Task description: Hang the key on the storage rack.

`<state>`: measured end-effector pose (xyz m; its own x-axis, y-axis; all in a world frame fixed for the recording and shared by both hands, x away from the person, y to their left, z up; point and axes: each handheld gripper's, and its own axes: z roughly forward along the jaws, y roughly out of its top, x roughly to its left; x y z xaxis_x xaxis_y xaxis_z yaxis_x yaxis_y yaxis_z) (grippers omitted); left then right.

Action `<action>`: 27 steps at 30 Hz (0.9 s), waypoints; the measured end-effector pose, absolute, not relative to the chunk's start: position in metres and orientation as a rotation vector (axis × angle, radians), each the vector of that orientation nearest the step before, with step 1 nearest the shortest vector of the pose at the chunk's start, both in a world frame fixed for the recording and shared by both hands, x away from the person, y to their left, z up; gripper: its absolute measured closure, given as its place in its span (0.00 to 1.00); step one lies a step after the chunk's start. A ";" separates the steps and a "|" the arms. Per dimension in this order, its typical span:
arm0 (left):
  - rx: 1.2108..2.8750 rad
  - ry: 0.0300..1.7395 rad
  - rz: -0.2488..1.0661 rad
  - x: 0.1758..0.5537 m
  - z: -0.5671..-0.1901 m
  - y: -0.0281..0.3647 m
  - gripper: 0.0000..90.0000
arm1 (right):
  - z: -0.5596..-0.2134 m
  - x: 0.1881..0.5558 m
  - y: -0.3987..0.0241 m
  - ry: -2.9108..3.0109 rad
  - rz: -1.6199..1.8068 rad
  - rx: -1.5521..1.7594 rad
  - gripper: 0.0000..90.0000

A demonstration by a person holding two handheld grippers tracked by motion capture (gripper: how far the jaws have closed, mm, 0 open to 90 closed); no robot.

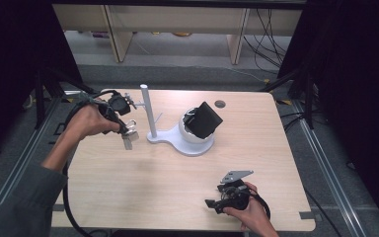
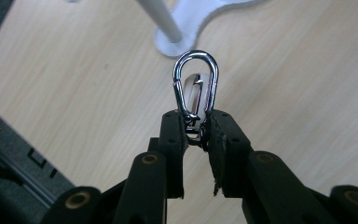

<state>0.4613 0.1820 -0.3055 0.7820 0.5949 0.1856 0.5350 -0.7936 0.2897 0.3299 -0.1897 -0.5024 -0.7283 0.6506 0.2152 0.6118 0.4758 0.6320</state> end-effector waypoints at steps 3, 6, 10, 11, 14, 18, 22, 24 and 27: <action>2.738 0.903 0.404 0.466 -0.298 0.186 0.83 | -0.503 0.330 -0.190 2.653 1.102 1.130 0.29; 2.722 0.933 0.418 0.469 -0.293 0.189 0.83 | -0.503 0.330 -0.190 2.654 1.103 1.126 0.29; 2.693 0.955 0.428 0.474 -0.288 0.189 0.83 | -0.502 0.330 -0.190 2.670 1.075 1.133 0.29; 2.701 0.946 0.435 0.476 -0.286 0.189 0.83 | -0.502 0.330 -0.190 2.673 1.073 1.133 0.29; 2.694 0.959 0.441 0.478 -0.283 0.186 0.84 | -0.503 0.330 -0.189 2.677 1.074 1.125 0.29; 2.681 0.965 0.437 0.483 -0.279 0.183 0.83 | -0.503 0.330 -0.189 2.677 1.078 1.119 0.29; 2.667 0.962 0.442 0.490 -0.278 0.181 0.83 | -0.503 0.329 -0.189 2.681 1.074 1.124 0.29; 2.662 0.980 0.440 0.493 -0.279 0.180 0.83 | -0.503 0.330 -0.189 2.681 1.079 1.116 0.29; 2.672 0.989 0.442 0.498 -0.281 0.180 0.83 | -0.502 0.329 -0.190 2.673 1.091 1.104 0.29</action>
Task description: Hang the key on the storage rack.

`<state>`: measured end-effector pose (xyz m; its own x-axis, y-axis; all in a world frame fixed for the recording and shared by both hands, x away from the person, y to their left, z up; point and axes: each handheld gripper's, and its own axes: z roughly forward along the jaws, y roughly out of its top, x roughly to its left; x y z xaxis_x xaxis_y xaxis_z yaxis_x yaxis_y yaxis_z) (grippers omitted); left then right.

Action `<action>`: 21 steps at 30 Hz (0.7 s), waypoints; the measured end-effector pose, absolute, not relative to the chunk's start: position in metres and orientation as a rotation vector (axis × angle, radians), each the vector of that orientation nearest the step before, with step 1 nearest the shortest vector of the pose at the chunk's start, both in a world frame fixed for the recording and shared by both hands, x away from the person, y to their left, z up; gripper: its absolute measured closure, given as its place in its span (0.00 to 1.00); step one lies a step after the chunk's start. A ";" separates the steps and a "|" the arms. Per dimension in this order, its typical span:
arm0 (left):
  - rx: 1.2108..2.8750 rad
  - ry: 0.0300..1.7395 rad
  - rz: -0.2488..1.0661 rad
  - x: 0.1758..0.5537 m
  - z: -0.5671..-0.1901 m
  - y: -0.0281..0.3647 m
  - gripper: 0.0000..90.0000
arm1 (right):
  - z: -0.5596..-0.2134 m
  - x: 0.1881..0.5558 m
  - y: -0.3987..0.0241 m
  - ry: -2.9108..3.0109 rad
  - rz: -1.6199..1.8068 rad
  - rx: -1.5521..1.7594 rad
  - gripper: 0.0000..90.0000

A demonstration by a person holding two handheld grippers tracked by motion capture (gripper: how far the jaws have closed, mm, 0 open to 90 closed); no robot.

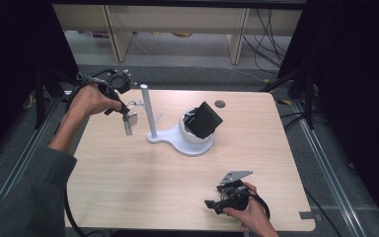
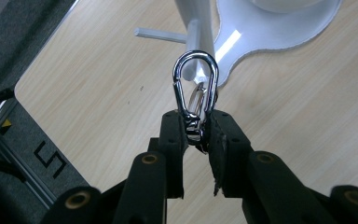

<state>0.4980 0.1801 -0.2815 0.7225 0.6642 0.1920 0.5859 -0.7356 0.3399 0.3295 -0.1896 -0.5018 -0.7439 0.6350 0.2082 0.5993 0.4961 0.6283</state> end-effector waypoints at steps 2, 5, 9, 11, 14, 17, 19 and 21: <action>2.673 0.998 0.440 0.501 -0.284 0.180 0.83 | -0.500 0.330 -0.190 2.669 1.100 1.110 0.29; 2.666 1.011 0.430 0.503 -0.285 0.178 0.83 | -0.500 0.330 -0.190 2.645 1.131 1.114 0.29; 2.674 1.012 0.428 0.505 -0.288 0.175 0.83 | -0.499 0.329 -0.190 2.635 1.133 1.124 0.29; 2.668 1.019 0.426 0.506 -0.288 0.173 0.83 | -0.499 0.328 -0.189 2.642 1.128 1.121 0.29; 2.678 1.015 0.430 0.508 -0.290 0.173 0.83 | -0.498 0.329 -0.189 2.649 1.120 1.119 0.29; 2.689 0.999 0.434 0.510 -0.292 0.171 0.83 | -0.498 0.328 -0.190 2.654 1.112 1.113 0.29; 2.685 1.003 0.437 0.511 -0.294 0.169 0.83 | -0.497 0.328 -0.190 2.657 1.110 1.120 0.29; 2.688 1.004 0.422 0.511 -0.296 0.168 0.83 | -0.497 0.327 -0.189 2.657 1.115 1.142 0.29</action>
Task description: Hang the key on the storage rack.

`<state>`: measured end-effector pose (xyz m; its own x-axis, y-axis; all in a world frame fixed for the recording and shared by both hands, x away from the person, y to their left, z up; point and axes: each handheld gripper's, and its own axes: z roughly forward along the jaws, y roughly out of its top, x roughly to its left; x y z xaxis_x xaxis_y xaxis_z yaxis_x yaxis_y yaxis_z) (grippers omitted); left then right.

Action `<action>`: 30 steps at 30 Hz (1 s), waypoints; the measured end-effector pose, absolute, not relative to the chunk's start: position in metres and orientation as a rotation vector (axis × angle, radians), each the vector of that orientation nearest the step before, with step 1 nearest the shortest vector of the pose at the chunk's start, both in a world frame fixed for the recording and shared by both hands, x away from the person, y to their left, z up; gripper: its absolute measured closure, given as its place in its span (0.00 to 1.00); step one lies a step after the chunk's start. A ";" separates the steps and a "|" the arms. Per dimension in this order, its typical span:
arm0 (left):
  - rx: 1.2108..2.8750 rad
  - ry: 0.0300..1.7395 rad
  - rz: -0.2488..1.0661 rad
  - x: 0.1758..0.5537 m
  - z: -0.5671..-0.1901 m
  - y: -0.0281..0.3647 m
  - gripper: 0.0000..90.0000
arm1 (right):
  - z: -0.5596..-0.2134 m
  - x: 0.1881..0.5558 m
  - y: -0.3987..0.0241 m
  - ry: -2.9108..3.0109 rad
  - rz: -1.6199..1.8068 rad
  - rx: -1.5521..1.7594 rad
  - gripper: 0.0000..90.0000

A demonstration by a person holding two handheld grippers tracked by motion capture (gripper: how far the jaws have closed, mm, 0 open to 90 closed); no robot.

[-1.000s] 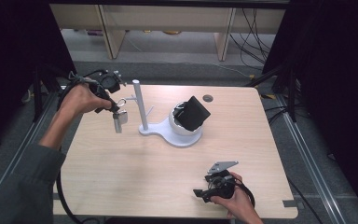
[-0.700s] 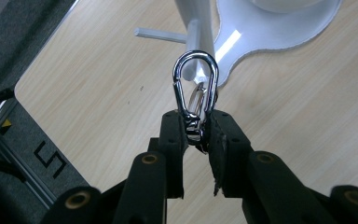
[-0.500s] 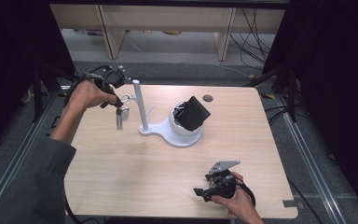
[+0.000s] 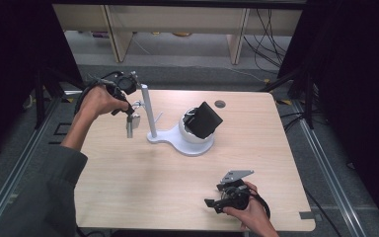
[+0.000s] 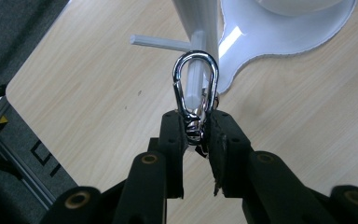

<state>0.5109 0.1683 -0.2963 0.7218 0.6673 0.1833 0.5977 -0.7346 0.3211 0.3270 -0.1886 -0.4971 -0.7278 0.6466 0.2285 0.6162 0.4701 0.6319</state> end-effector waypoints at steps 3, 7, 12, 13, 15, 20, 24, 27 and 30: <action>2.677 1.006 0.423 0.512 -0.299 0.168 0.83 | -0.498 0.329 -0.189 2.656 1.113 1.110 0.29; 2.672 1.004 0.417 0.512 -0.303 0.166 0.83 | -0.498 0.329 -0.189 2.663 1.115 1.097 0.29; 2.671 1.011 0.421 0.514 -0.306 0.165 0.83 | -0.498 0.329 -0.189 2.661 1.114 1.095 0.29; 2.668 1.012 0.422 0.514 -0.307 0.166 0.83 | -0.498 0.329 -0.189 2.663 1.112 1.092 0.29; 2.669 1.003 0.432 0.515 -0.306 0.167 0.83 | -0.498 0.329 -0.189 2.662 1.111 1.100 0.29; 2.657 1.014 0.431 0.513 -0.304 0.170 0.81 | -0.498 0.329 -0.189 2.665 1.111 1.091 0.29; 2.660 1.020 0.424 0.509 -0.303 0.173 0.76 | -0.498 0.329 -0.189 2.662 1.113 1.091 0.29; 2.631 1.023 0.423 0.505 -0.303 0.176 0.74 | -0.497 0.329 -0.190 2.659 1.111 1.114 0.29; 2.635 1.023 0.422 0.500 -0.305 0.178 0.69 | -0.496 0.329 -0.191 2.653 1.113 1.103 0.29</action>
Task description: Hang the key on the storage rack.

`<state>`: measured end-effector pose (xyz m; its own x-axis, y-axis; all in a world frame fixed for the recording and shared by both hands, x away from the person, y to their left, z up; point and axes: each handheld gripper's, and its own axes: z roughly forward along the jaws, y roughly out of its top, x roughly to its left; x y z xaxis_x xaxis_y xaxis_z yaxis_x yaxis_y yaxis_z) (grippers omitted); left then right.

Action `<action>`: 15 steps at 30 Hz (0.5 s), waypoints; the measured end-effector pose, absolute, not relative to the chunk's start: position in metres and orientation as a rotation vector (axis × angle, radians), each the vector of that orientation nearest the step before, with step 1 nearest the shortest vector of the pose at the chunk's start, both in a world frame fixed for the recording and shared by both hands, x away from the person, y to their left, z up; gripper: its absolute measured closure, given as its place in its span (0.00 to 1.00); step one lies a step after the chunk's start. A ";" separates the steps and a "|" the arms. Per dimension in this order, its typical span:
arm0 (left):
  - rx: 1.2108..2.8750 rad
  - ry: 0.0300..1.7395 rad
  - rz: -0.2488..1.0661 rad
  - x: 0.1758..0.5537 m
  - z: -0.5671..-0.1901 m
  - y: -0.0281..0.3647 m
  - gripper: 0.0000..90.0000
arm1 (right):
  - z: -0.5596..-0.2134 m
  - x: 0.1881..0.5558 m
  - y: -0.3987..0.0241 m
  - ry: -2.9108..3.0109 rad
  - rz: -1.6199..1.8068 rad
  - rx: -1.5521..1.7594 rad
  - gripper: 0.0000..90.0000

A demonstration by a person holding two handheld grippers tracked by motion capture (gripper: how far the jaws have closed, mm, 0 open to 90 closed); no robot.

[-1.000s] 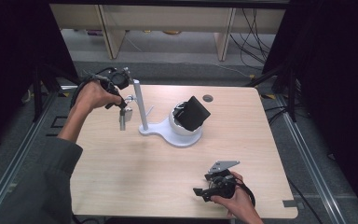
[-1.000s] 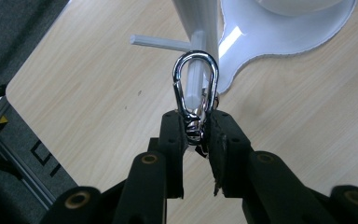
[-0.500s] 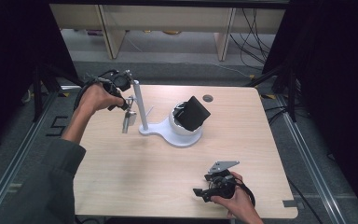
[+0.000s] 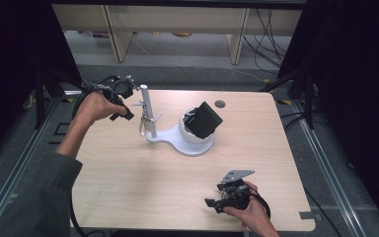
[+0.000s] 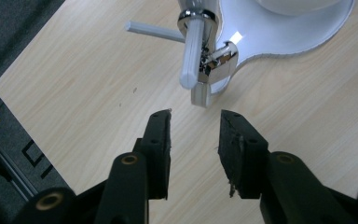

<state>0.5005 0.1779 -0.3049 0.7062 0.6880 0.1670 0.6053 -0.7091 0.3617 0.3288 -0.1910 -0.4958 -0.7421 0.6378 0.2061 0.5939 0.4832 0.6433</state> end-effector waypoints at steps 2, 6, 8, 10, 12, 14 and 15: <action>2.623 1.022 0.415 0.497 -0.307 0.180 0.67 | -0.497 0.329 -0.191 2.648 1.117 1.110 0.29; 2.595 1.032 0.416 0.490 -0.312 0.184 0.60 | -0.498 0.328 -0.188 2.643 1.129 1.126 0.29; 2.590 1.028 0.416 0.489 -0.312 0.186 0.56 | -0.498 0.328 -0.189 2.643 1.127 1.116 0.29; 2.572 1.018 0.440 0.486 -0.315 0.187 0.50 | -0.497 0.329 -0.190 2.656 1.109 1.114 0.29; 2.560 1.020 0.438 0.482 -0.319 0.187 0.47 | -0.497 0.329 -0.190 2.658 1.110 1.116 0.29; 2.555 1.001 0.437 0.479 -0.321 0.187 0.42 | -0.497 0.329 -0.190 2.658 1.110 1.117 0.29; 2.541 0.992 0.431 0.475 -0.323 0.187 0.41 | -0.497 0.329 -0.191 2.651 1.125 1.114 0.29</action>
